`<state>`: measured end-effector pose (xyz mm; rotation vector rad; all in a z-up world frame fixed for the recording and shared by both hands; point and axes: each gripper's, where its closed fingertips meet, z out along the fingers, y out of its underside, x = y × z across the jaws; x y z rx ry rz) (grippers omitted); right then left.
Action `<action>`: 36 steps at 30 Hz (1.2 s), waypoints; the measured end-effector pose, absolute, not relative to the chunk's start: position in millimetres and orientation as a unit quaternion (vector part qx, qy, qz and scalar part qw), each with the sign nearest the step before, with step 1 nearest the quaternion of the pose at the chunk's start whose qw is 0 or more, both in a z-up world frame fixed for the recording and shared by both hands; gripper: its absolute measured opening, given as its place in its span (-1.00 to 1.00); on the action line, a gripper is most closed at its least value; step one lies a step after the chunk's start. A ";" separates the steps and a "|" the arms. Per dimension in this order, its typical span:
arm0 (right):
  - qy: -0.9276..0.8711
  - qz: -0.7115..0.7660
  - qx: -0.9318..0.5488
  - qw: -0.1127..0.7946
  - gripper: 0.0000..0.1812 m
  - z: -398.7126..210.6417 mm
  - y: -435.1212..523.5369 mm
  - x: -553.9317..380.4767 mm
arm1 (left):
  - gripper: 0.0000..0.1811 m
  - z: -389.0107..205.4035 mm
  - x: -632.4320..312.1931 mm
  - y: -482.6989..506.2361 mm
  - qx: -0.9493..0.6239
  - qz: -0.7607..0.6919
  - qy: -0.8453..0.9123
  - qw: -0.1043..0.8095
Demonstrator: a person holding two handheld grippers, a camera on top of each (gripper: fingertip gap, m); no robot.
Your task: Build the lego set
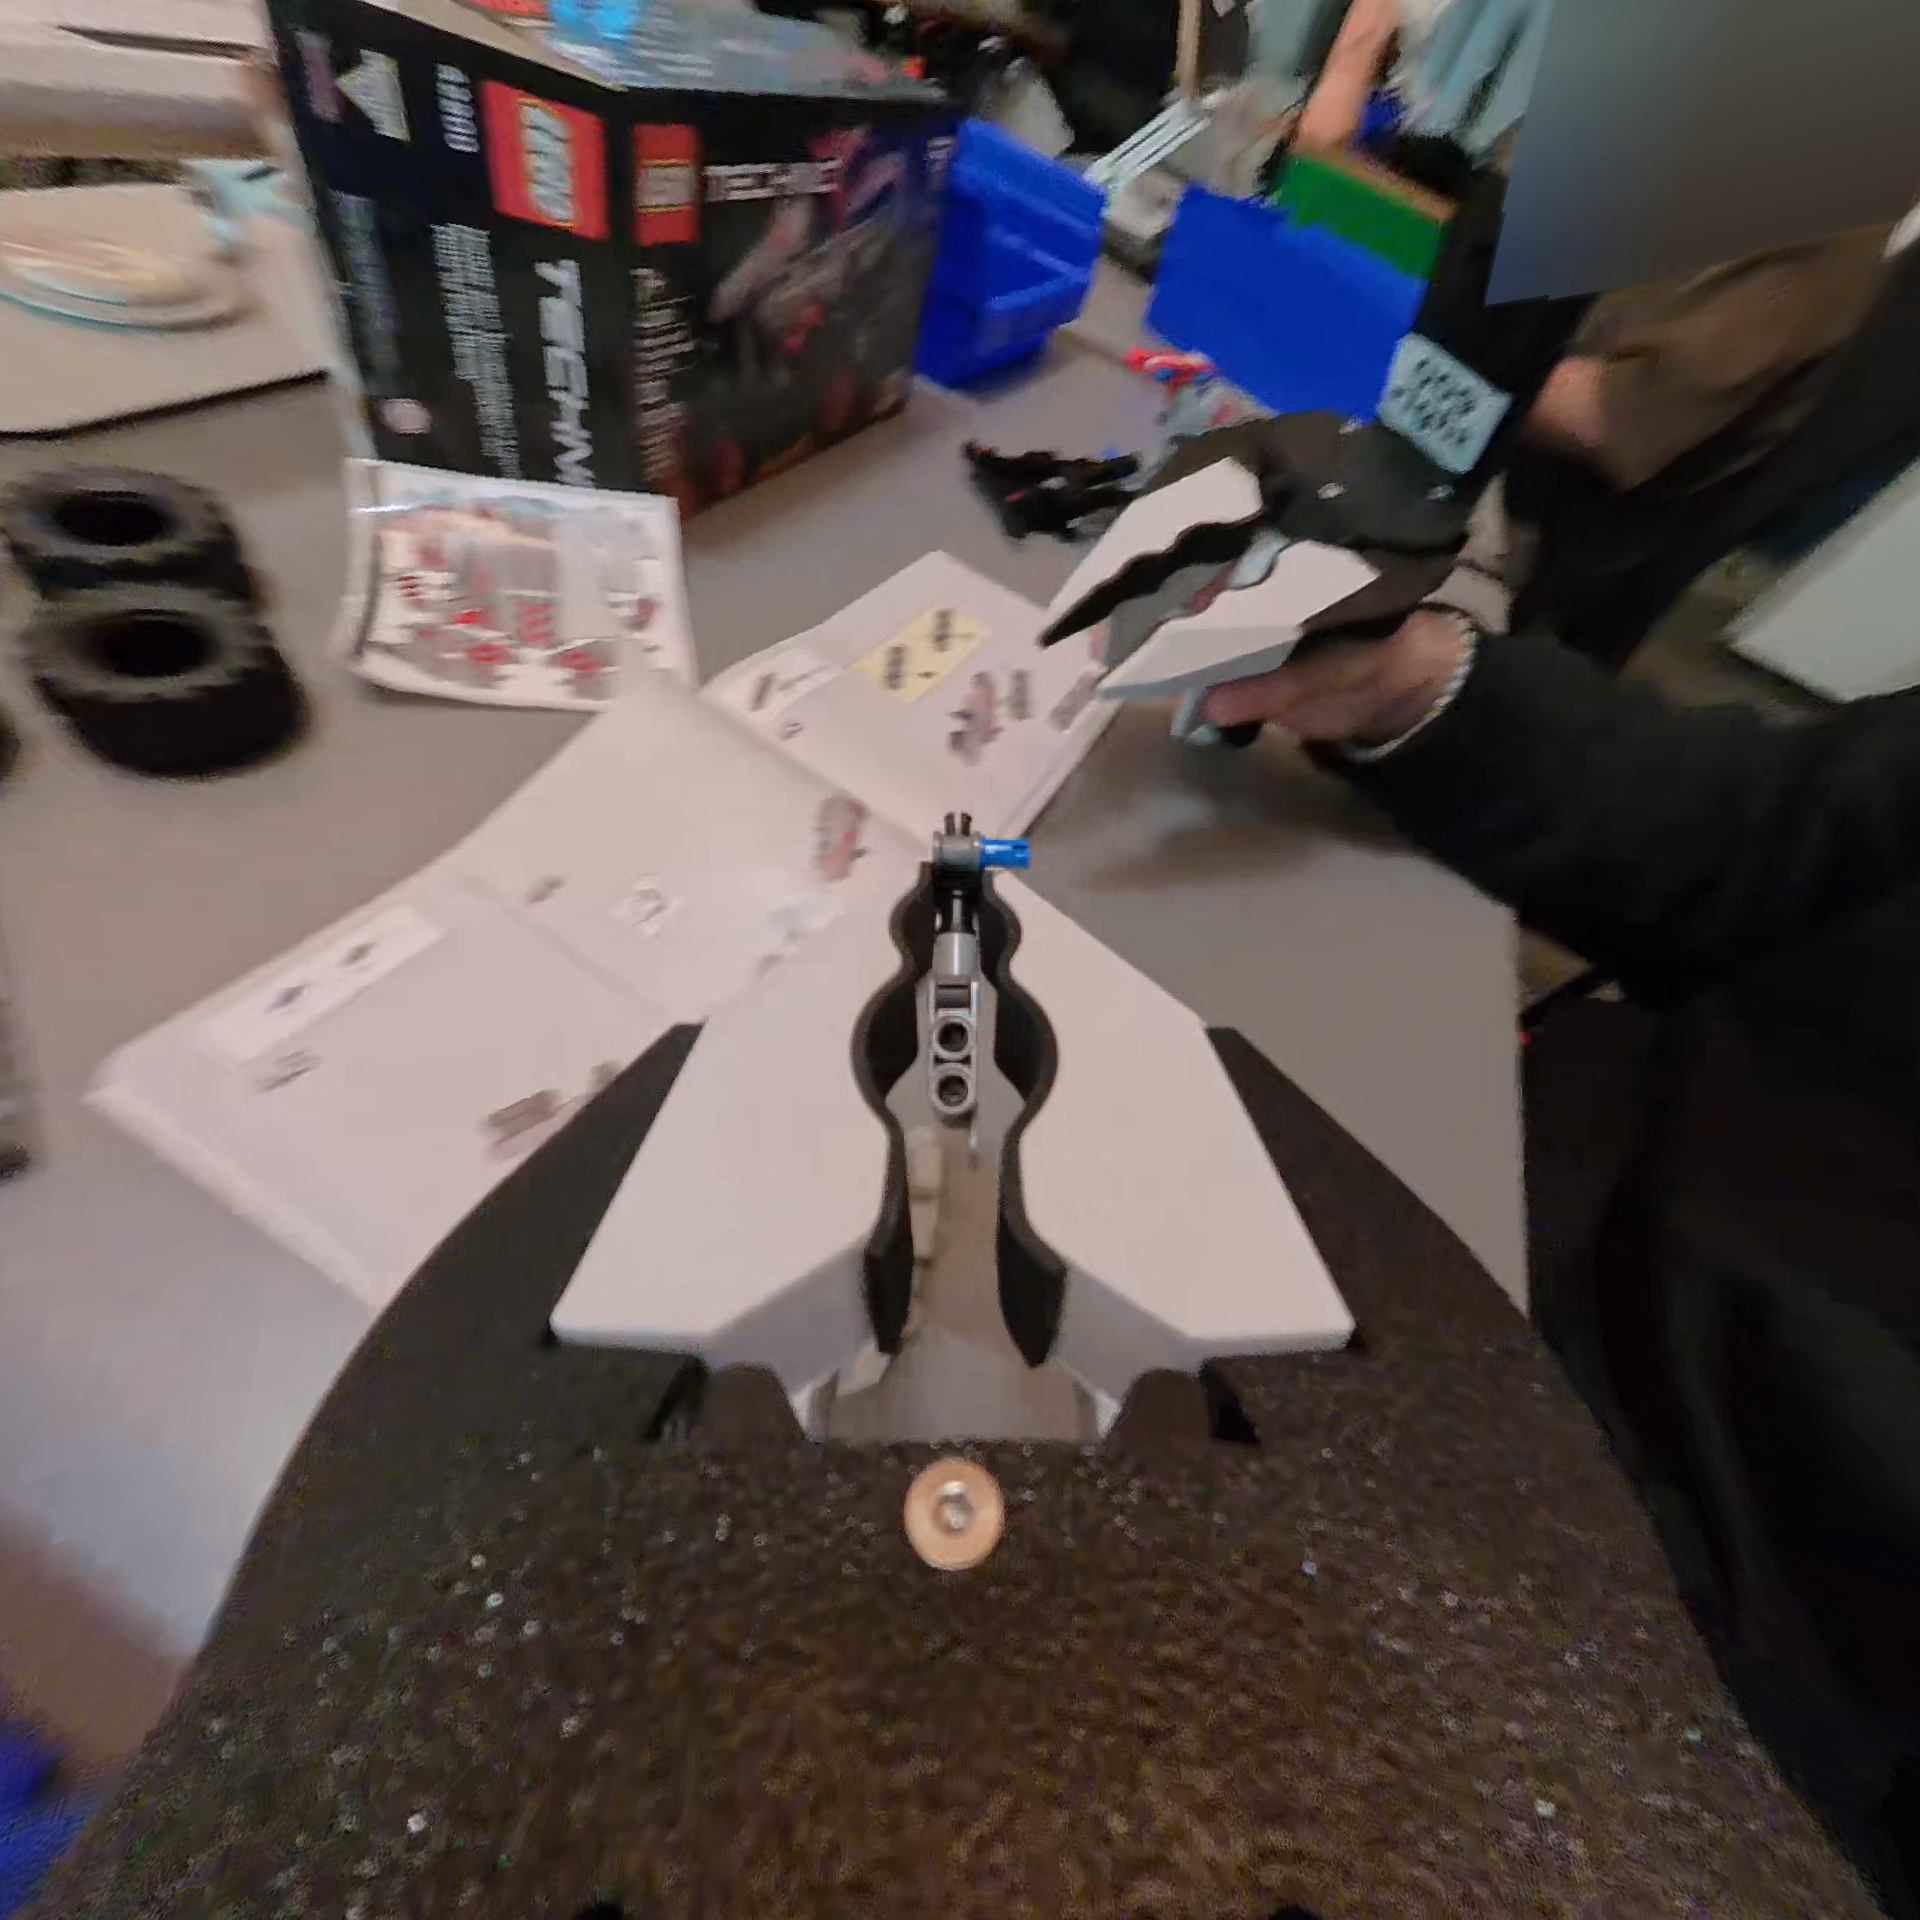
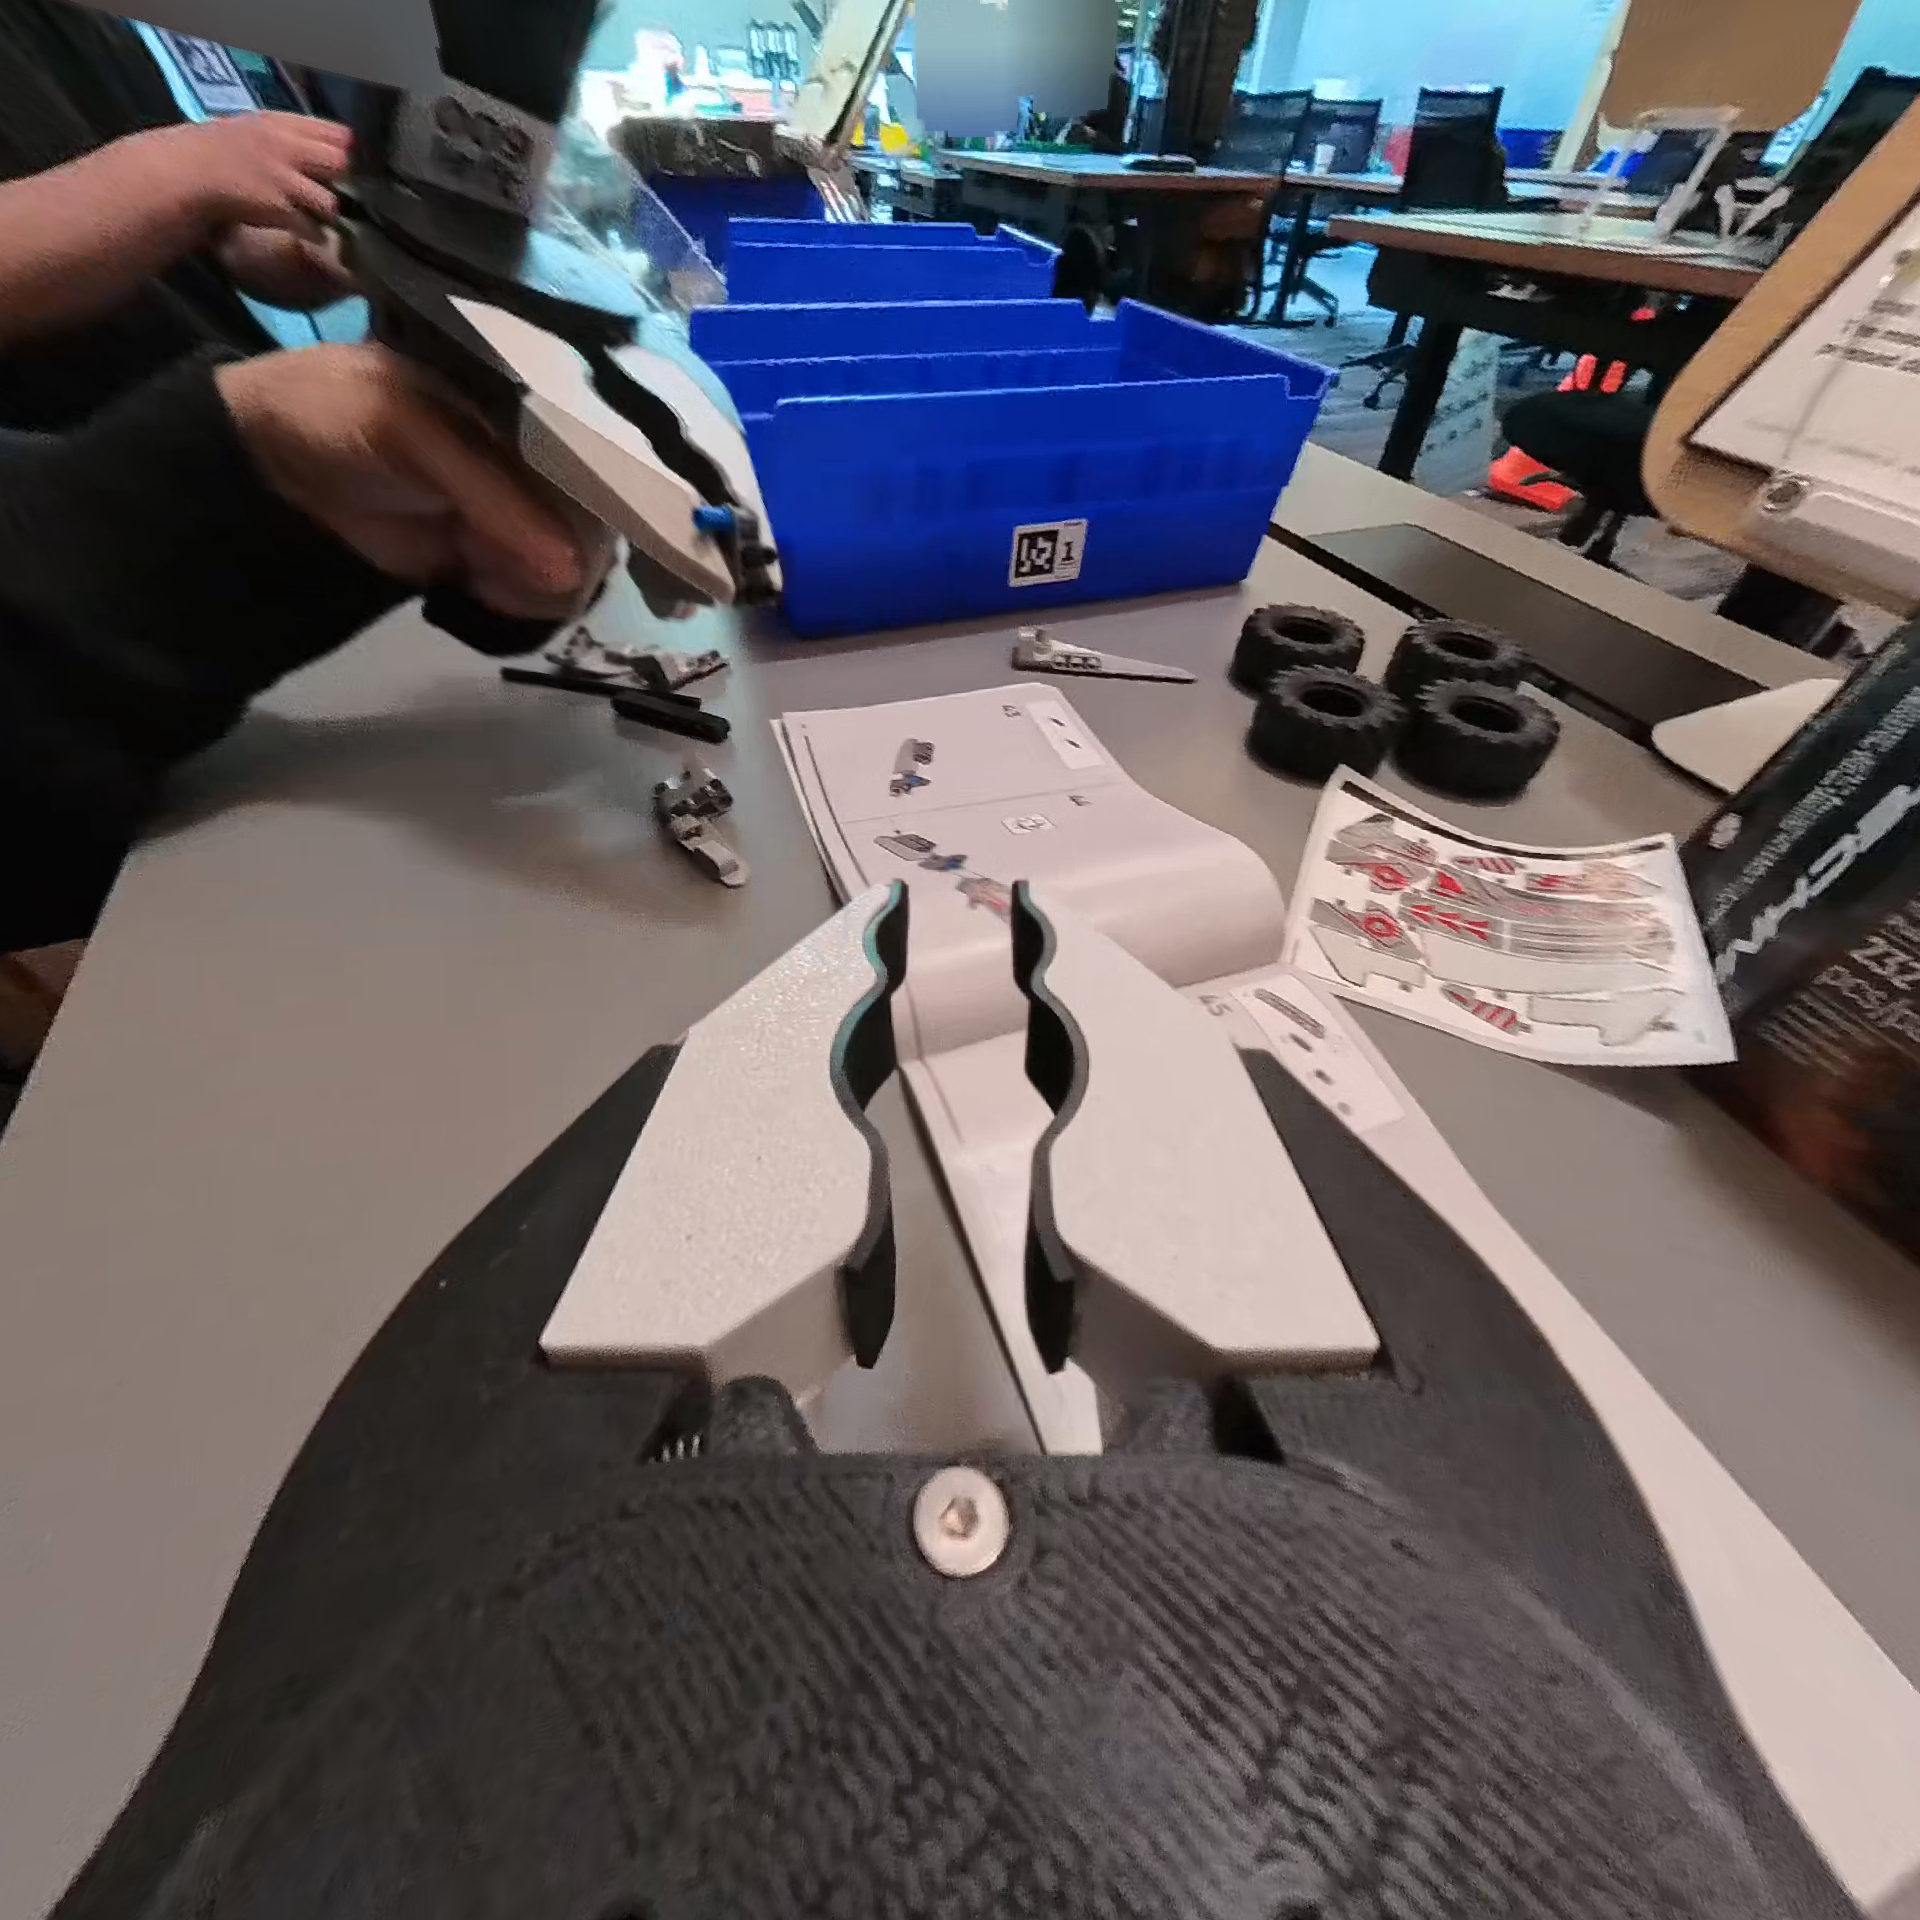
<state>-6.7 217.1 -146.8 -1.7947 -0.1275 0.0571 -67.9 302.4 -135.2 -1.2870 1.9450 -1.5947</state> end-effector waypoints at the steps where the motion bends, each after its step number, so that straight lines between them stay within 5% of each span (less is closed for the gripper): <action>1: -0.053 0.022 -0.783 0.619 -0.77 -147.3 216.0 -3.8 | -0.95 -134.8 -70.0 311.4 -0.458 -0.543 0.682 0.171; 12: -0.078 0.006 -0.845 0.529 -0.54 -175.2 203.1 1.3 | -0.95 -131.3 -89.0 362.6 -0.495 -0.495 0.679 0.221; 30: -0.172 0.052 -0.863 0.472 -0.72 -203.9 235.2 -73.5 | -0.95 -131.1 -89.7 375.0 -0.498 -0.495 0.671 0.238; 36: -0.176 0.078 -0.857 0.478 -0.63 -200.2 254.1 -94.9 | -0.95 -128.7 -93.4 383.5 -0.504 -0.493 0.665 0.247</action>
